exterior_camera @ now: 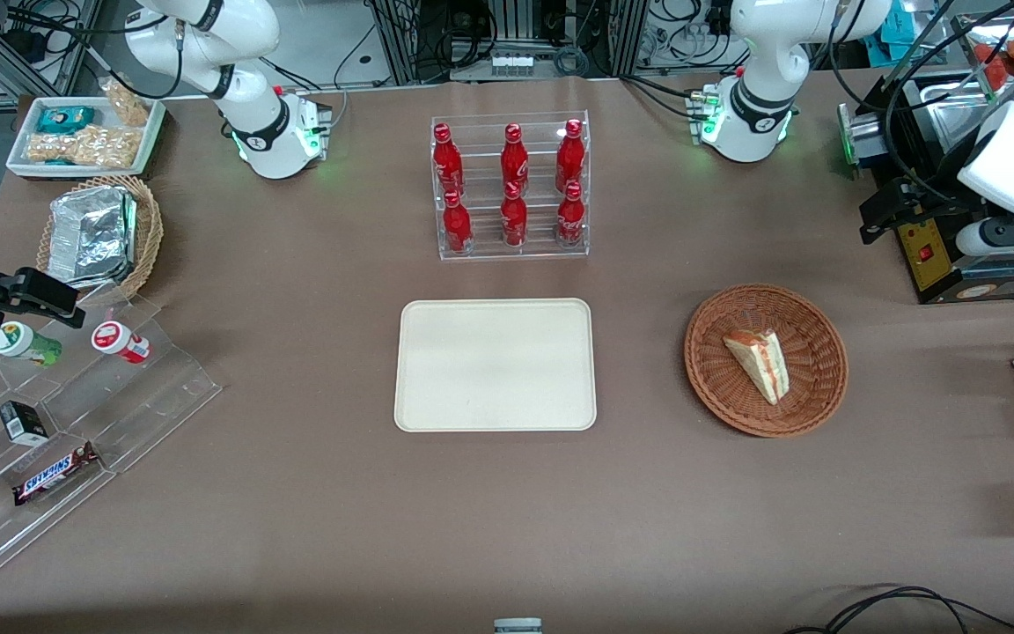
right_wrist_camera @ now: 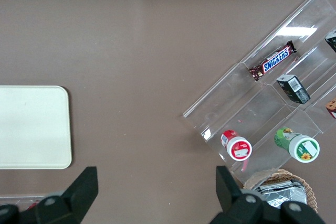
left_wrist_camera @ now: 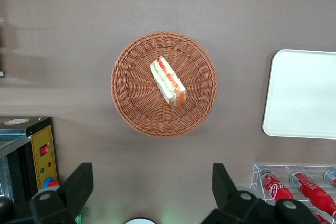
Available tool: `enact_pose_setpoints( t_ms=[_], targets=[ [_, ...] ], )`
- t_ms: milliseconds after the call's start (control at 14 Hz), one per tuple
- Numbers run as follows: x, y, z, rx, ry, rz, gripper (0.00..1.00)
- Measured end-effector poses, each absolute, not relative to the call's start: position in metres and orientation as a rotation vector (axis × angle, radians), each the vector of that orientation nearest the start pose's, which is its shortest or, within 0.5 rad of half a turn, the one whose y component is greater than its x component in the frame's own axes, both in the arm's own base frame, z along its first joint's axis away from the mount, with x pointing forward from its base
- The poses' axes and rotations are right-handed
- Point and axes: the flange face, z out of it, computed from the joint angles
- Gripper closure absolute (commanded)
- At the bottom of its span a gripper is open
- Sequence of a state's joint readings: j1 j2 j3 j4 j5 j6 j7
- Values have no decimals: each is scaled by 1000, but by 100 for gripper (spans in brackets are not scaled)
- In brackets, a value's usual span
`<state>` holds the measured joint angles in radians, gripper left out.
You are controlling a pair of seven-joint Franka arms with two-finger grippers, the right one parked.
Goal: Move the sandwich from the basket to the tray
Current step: 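Move the left gripper over the sandwich in the wicker basket, then lower the left gripper and close it on the sandwich wedge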
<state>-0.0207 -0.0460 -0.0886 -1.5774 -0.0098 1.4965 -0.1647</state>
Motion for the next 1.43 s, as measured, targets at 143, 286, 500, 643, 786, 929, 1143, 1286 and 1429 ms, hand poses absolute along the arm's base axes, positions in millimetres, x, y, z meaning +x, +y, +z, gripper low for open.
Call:
enact_pose_setpoints(
  t_ms=[143, 286, 500, 643, 786, 929, 1143, 1286, 1429],
  targets=[
    [529, -60, 639, -3140, -87, 60, 0],
    [529, -60, 638, -3140, -88, 64, 0],
    [529, -59, 628, -3136, -97, 98, 0],
    [534, -57, 600, -3118, -196, 187, 0],
    [548, -56, 558, -3082, -331, 302, 0],
    [566, -56, 515, -3052, -403, 389, 0],
    [586, -58, 458, -3023, -567, 368, 0],
    [587, -61, 413, -3000, -716, 306, 0],
    [583, -64, 371, -2983, -846, 232, 0]
  ],
)
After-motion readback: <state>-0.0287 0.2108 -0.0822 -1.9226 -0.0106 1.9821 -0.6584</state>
